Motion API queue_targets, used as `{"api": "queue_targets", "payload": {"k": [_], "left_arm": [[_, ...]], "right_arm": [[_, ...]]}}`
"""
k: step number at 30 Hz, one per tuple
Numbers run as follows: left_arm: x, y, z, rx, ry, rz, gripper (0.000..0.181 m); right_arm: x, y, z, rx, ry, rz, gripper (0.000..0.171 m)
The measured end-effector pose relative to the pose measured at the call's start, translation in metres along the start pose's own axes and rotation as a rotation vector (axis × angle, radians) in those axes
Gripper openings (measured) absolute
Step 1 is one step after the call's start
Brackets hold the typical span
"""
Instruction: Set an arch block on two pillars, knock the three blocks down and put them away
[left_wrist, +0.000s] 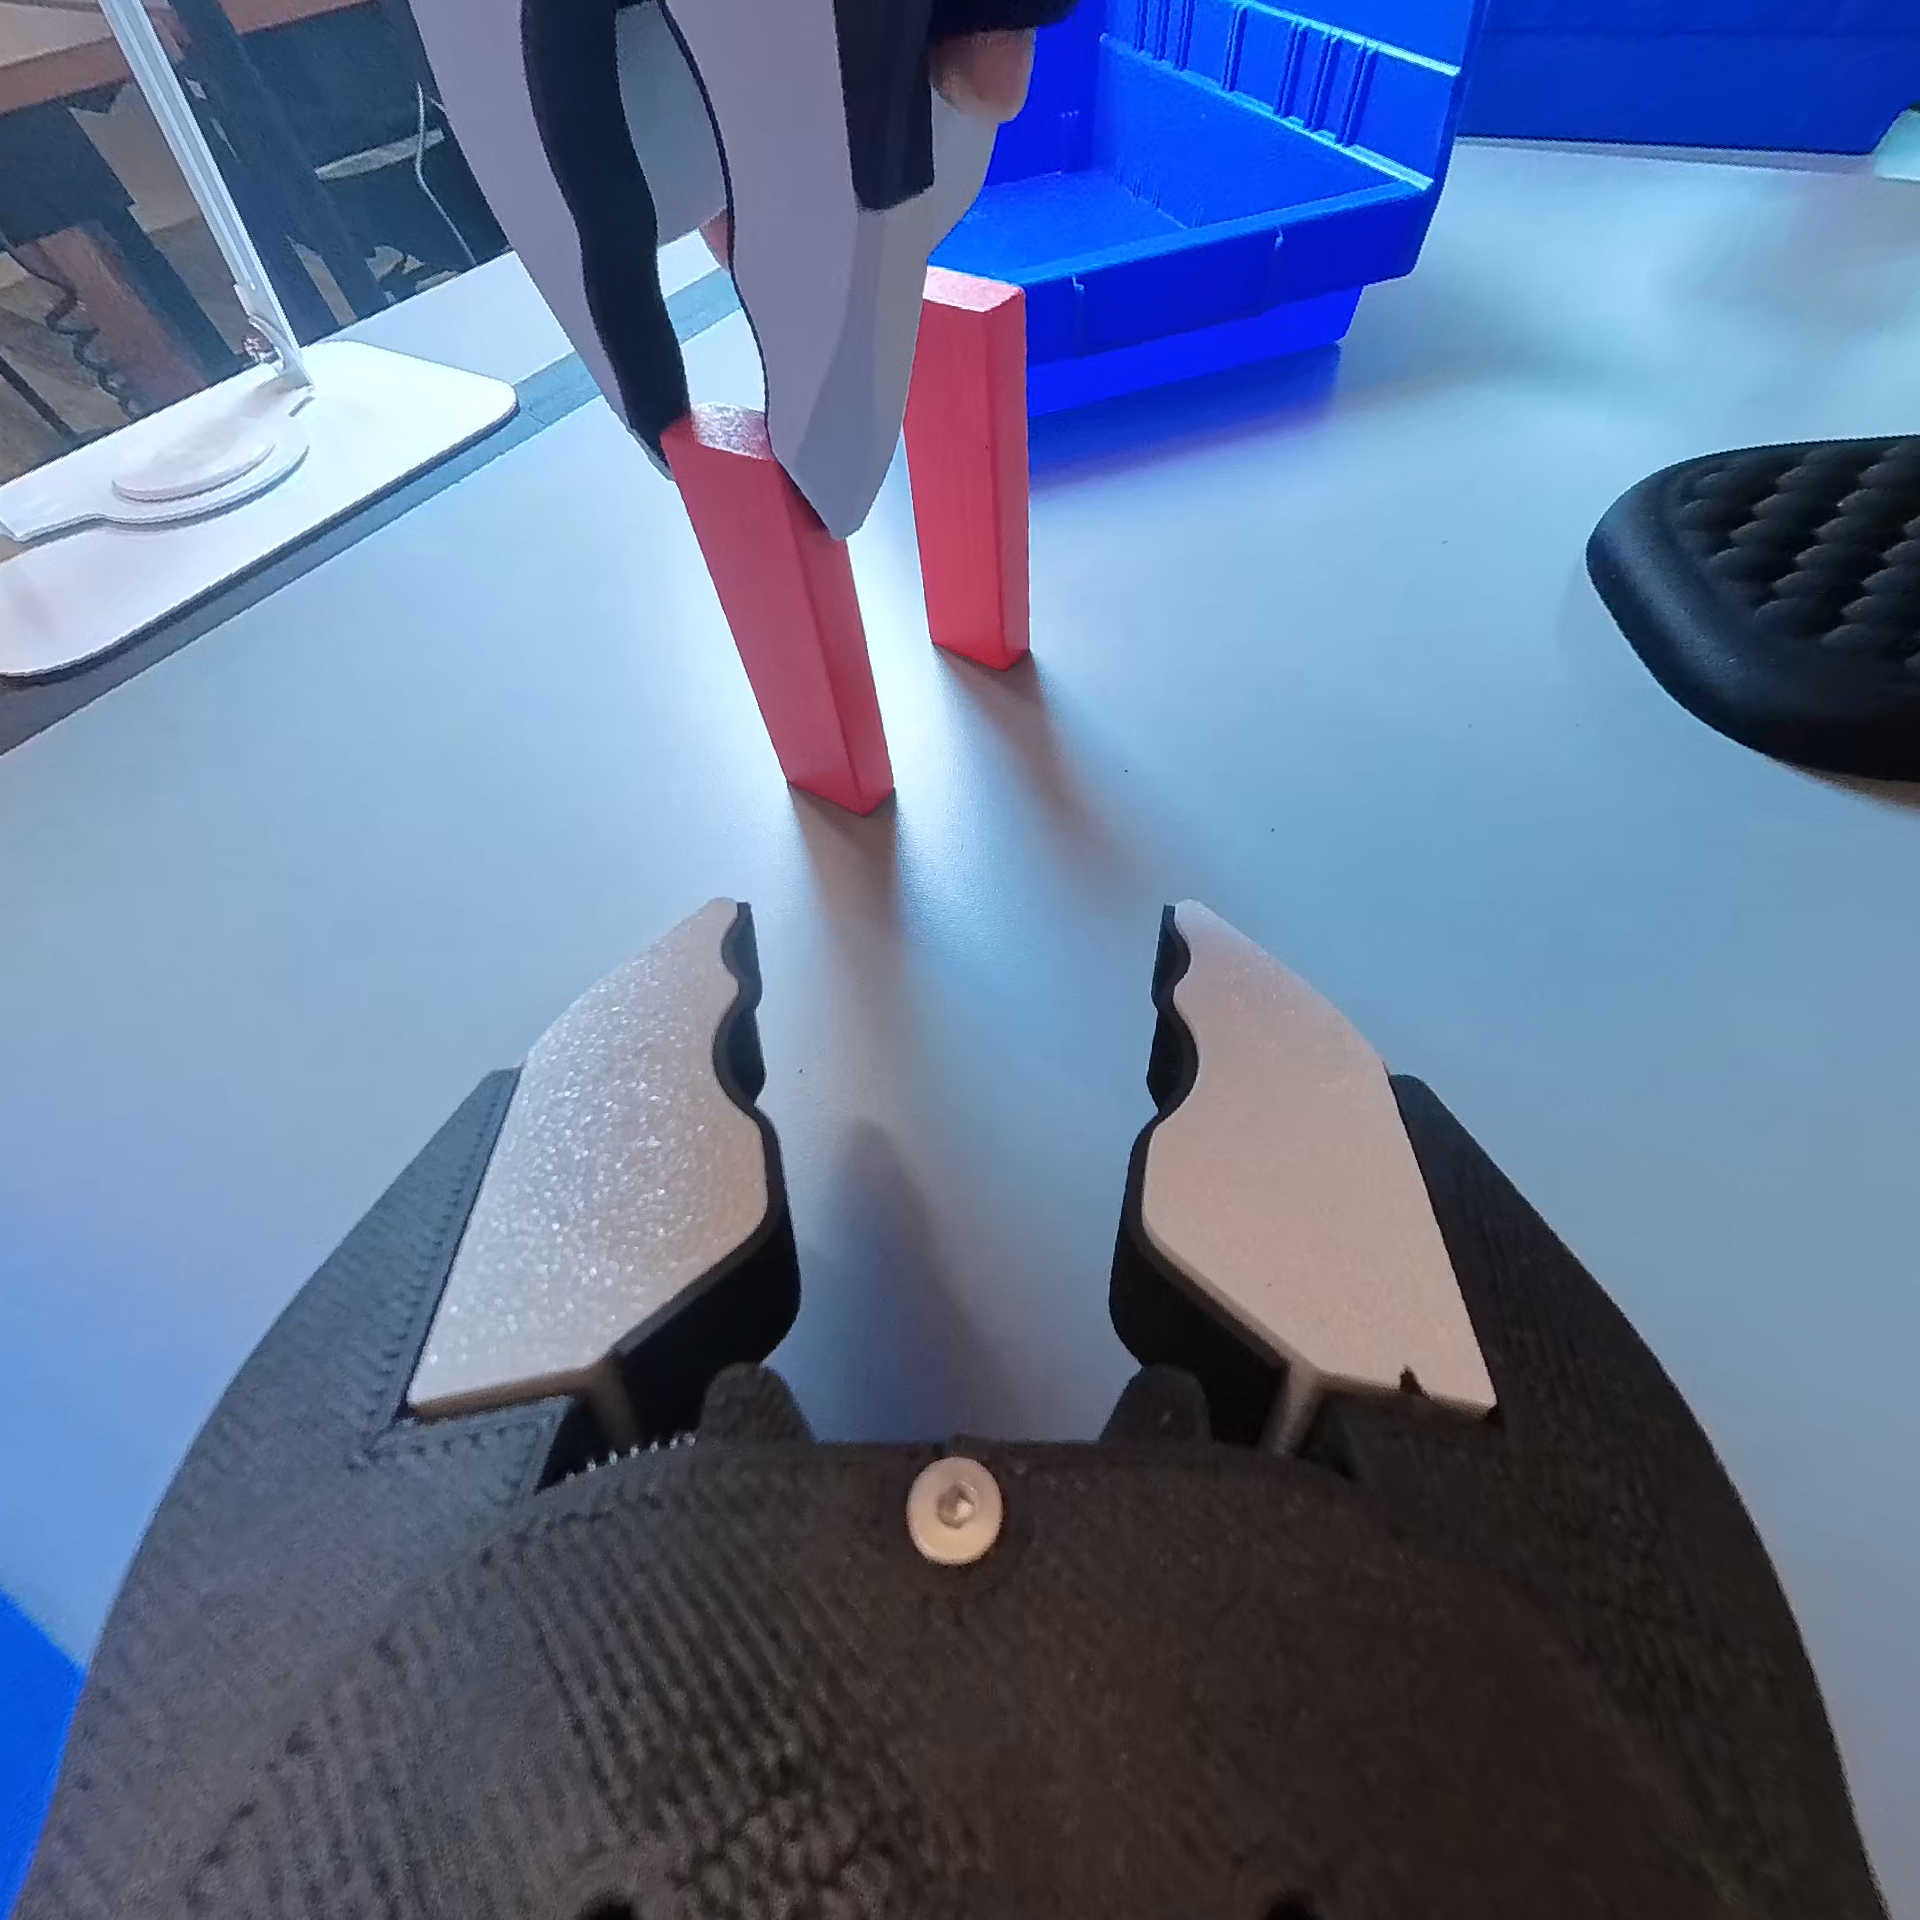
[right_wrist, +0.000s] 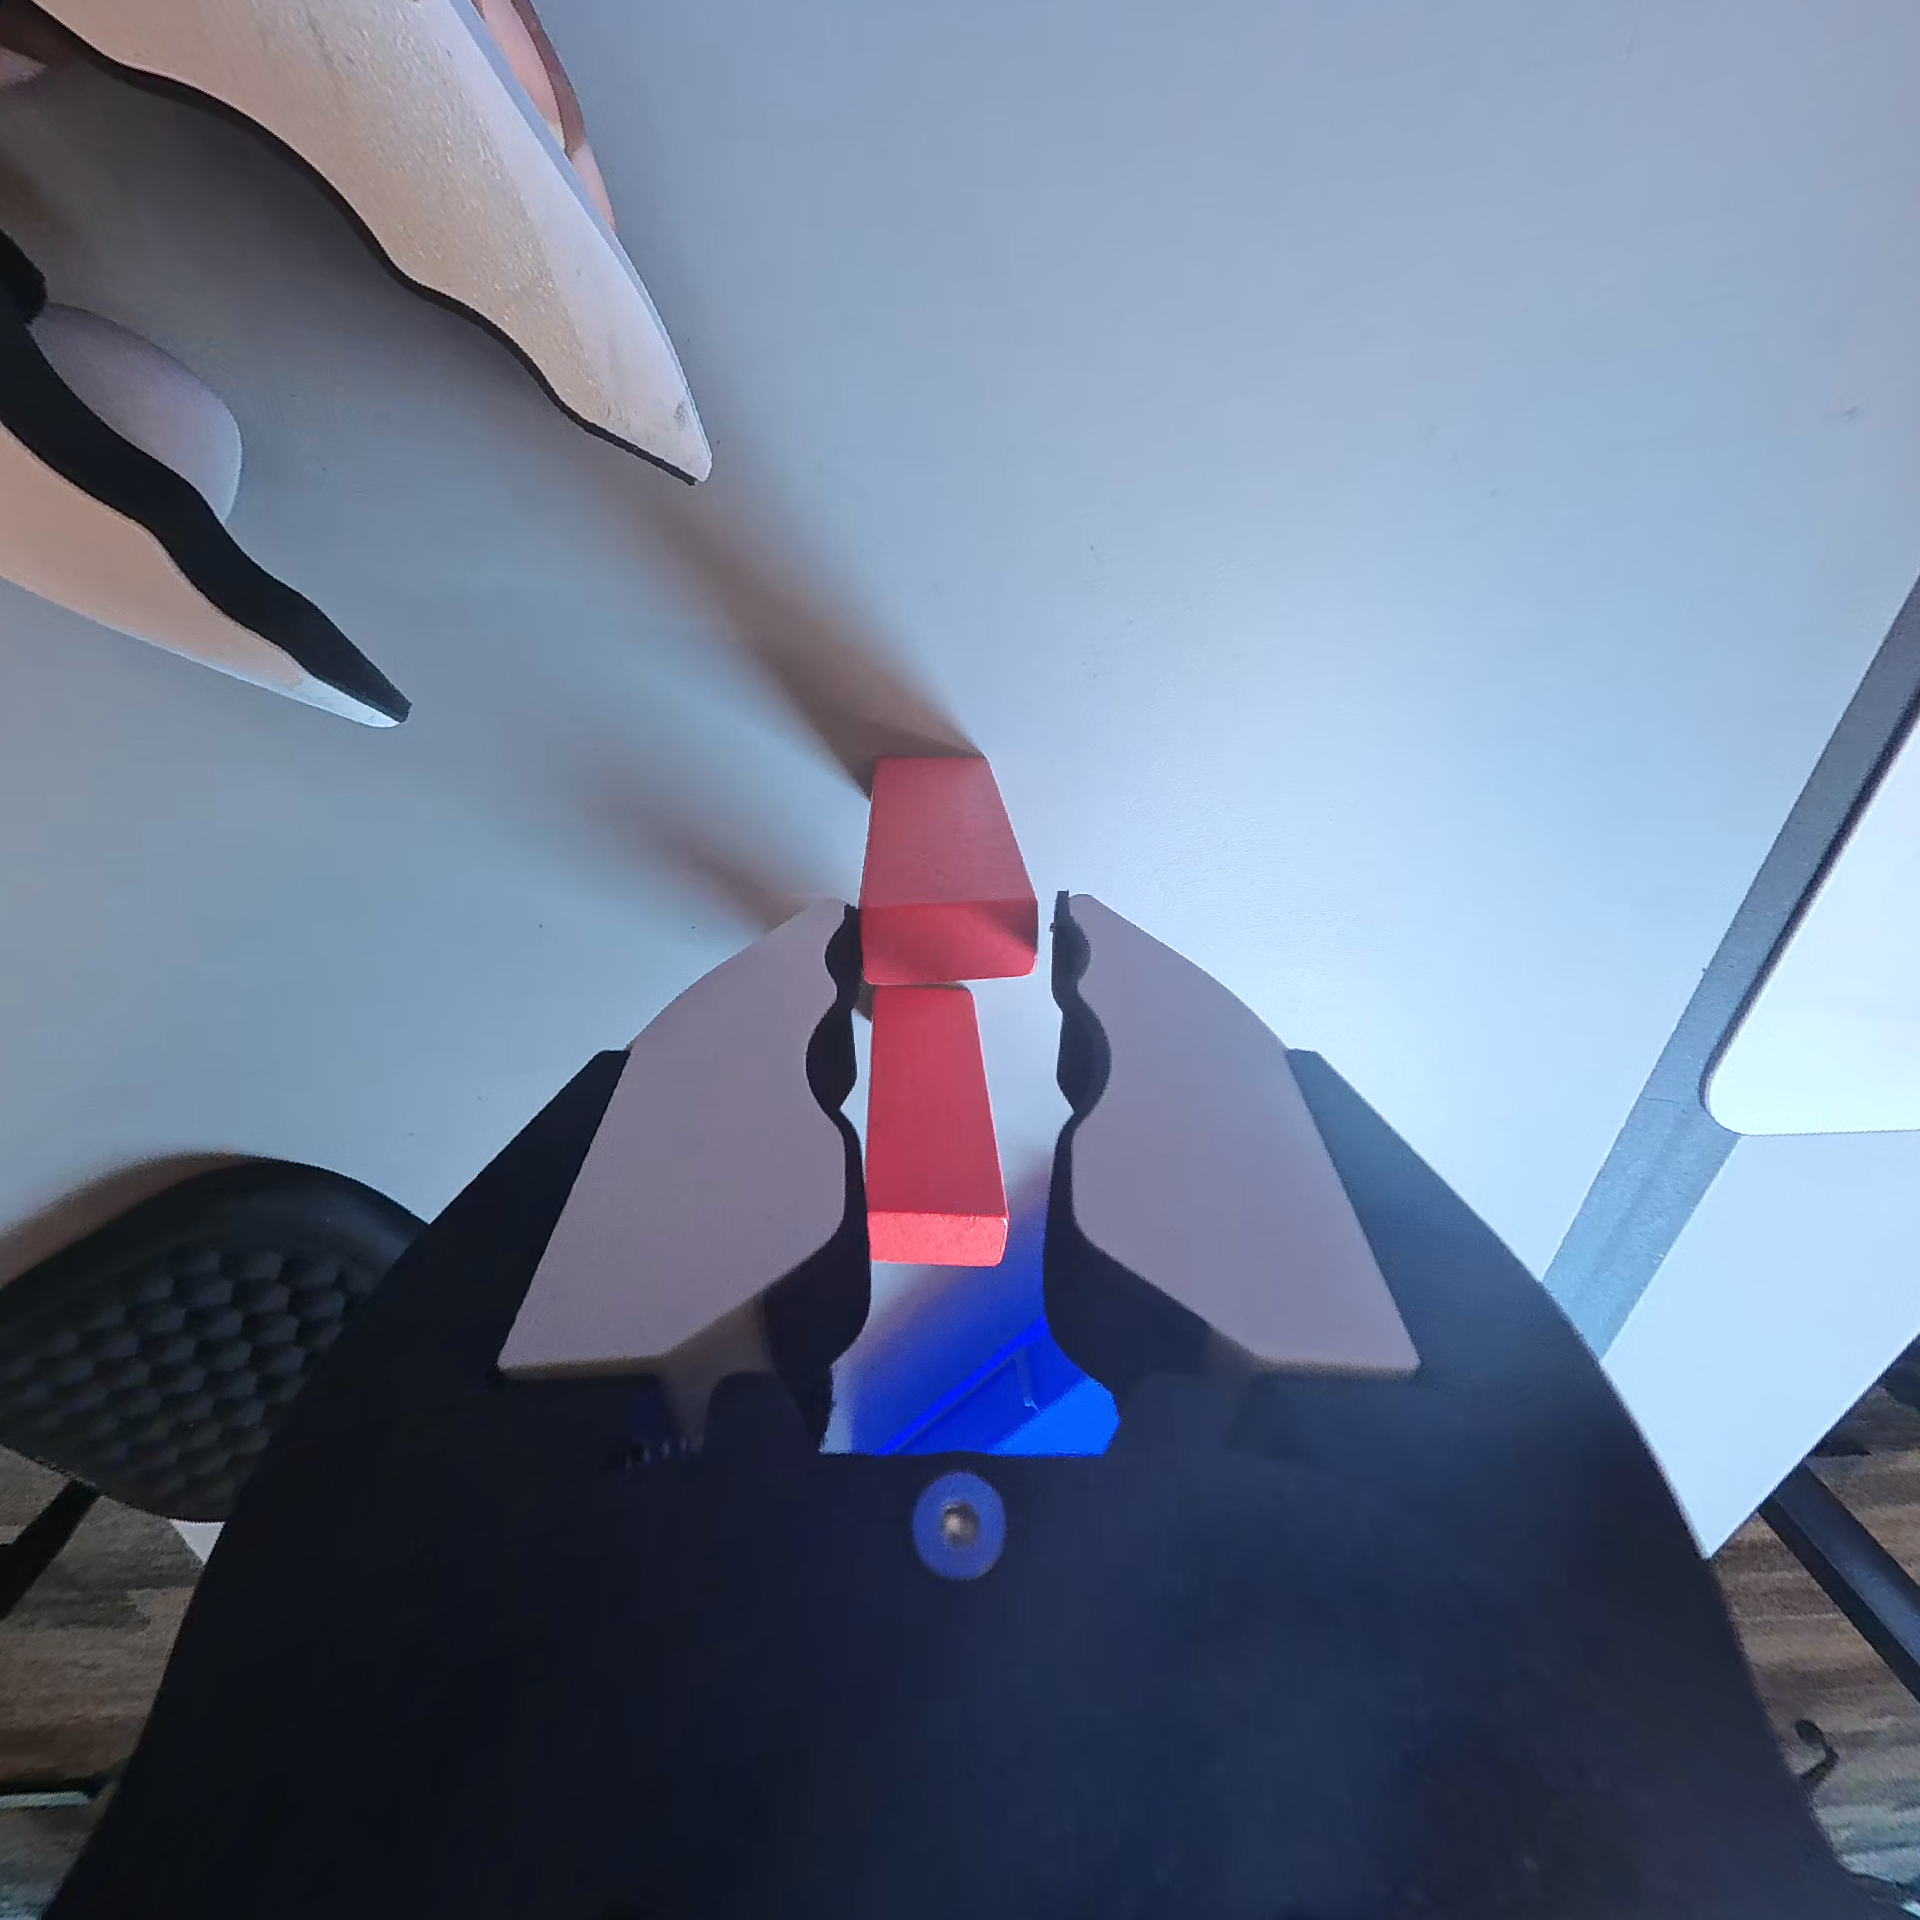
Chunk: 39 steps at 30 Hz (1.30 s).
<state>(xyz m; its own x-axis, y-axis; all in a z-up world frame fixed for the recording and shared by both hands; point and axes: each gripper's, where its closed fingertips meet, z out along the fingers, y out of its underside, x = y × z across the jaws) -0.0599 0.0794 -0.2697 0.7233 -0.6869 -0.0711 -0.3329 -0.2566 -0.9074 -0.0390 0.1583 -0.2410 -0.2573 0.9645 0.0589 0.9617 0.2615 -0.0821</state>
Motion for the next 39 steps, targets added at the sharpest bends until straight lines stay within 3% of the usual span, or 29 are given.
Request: {"api": "queue_targets", "payload": {"k": [10,14,18,21,24,27,33,37,39], "left_arm": [[0.001,0.001,0.000,-0.005,0.005,0.001,0.074],[0.001,0.000,0.000,-0.001,0.003,0.000,0.074],[0.000,-0.001,-0.001,0.002,-0.005,0.002,0.073],[-0.001,-0.003,-0.003,0.011,-0.008,0.003,0.072],[-0.001,-0.007,-0.005,0.029,-0.014,0.001,0.072],[0.001,-0.021,-0.012,0.081,-0.013,0.001,0.071],[-0.005,-0.087,-0.066,0.313,-0.061,0.043,0.069],[-0.077,-0.123,-0.136,0.425,-0.313,0.049,0.066],[-0.131,-0.124,-0.176,0.399,-0.488,0.039,0.067]], "right_arm": [[0.000,-0.002,-0.004,0.017,0.000,-0.003,0.037],[0.001,-0.014,-0.021,0.112,0.012,-0.010,0.041],[0.008,-0.035,-0.071,0.366,0.095,0.020,0.045],[0.018,-0.041,-0.120,0.645,0.273,0.070,0.052],[0.019,-0.027,-0.161,0.940,0.427,0.196,0.059],[0.006,0.002,-0.169,1.106,0.494,0.296,0.063],[-0.034,0.054,-0.140,1.242,0.569,0.409,0.060],[-0.056,0.081,-0.124,1.341,0.568,0.509,0.057],[-0.060,0.094,-0.117,1.347,0.586,0.537,0.056]]}}
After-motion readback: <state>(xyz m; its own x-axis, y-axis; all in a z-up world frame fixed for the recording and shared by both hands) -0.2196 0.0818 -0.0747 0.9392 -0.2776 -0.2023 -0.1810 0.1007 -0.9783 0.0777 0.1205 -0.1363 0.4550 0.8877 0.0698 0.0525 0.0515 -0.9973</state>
